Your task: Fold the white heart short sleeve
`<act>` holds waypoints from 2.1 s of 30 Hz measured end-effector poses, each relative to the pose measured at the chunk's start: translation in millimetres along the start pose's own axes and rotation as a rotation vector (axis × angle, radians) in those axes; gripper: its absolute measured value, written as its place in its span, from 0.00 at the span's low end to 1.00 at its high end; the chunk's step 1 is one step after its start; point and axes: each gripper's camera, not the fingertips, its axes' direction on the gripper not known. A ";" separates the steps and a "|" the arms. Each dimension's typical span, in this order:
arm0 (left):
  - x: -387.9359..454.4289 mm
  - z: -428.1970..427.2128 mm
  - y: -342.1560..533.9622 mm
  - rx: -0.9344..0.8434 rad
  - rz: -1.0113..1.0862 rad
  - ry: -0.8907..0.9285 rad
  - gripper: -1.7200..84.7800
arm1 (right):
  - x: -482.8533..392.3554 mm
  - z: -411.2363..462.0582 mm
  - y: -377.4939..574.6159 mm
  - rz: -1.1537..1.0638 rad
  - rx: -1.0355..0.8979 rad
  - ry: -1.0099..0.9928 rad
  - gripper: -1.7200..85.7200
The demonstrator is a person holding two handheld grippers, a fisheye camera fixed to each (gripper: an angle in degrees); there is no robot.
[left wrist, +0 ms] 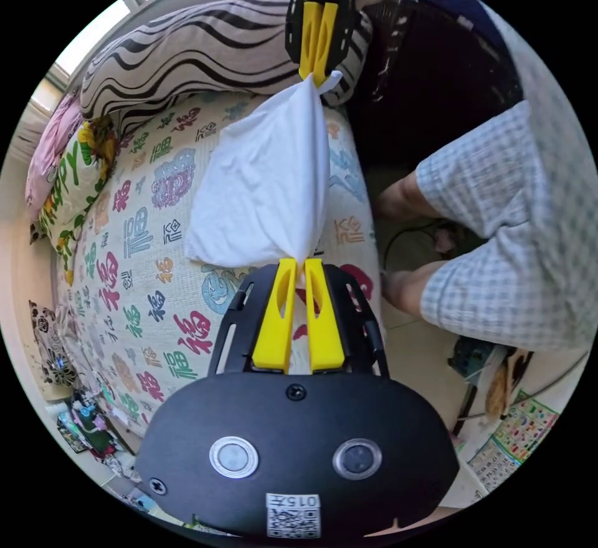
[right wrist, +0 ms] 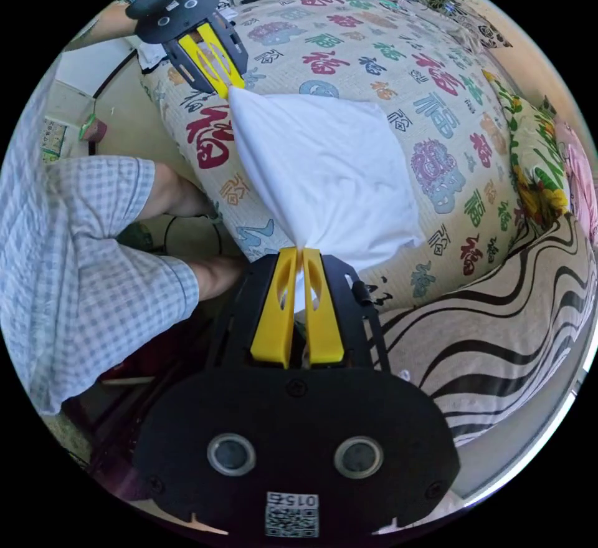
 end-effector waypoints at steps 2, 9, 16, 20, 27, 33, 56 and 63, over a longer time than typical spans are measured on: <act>-10.4 -50.9 -2.0 0.037 -0.024 0.104 0.03 | 2.9 -43.6 2.1 -0.017 -0.013 -0.036 0.02; -93.9 -159.9 3.0 0.160 -0.140 0.375 0.02 | 44.0 -154.9 -7.1 -0.080 -0.032 -0.088 0.02; -236.3 -75.7 23.4 0.221 -0.385 0.710 0.02 | 173.0 -107.7 -63.0 -0.041 -0.046 -0.307 0.02; -307.4 19.9 31.8 0.161 -0.550 0.627 0.02 | 246.7 -21.3 -106.8 0.067 -0.080 -0.340 0.02; -337.1 46.5 33.8 0.124 -0.620 0.450 0.02 | 294.7 31.8 -119.7 0.190 -0.044 -0.279 0.02; -234.5 -16.3 46.9 0.222 -0.529 0.253 0.03 | 219.3 22.4 -56.2 0.087 0.019 -0.232 0.02; -191.6 -58.1 146.3 0.326 -0.839 0.473 0.08 | 217.2 137.5 51.3 0.255 0.299 -0.381 0.02; -190.4 -16.9 193.6 0.121 -0.803 0.568 0.02 | 210.2 229.2 49.8 0.251 0.137 -0.427 0.02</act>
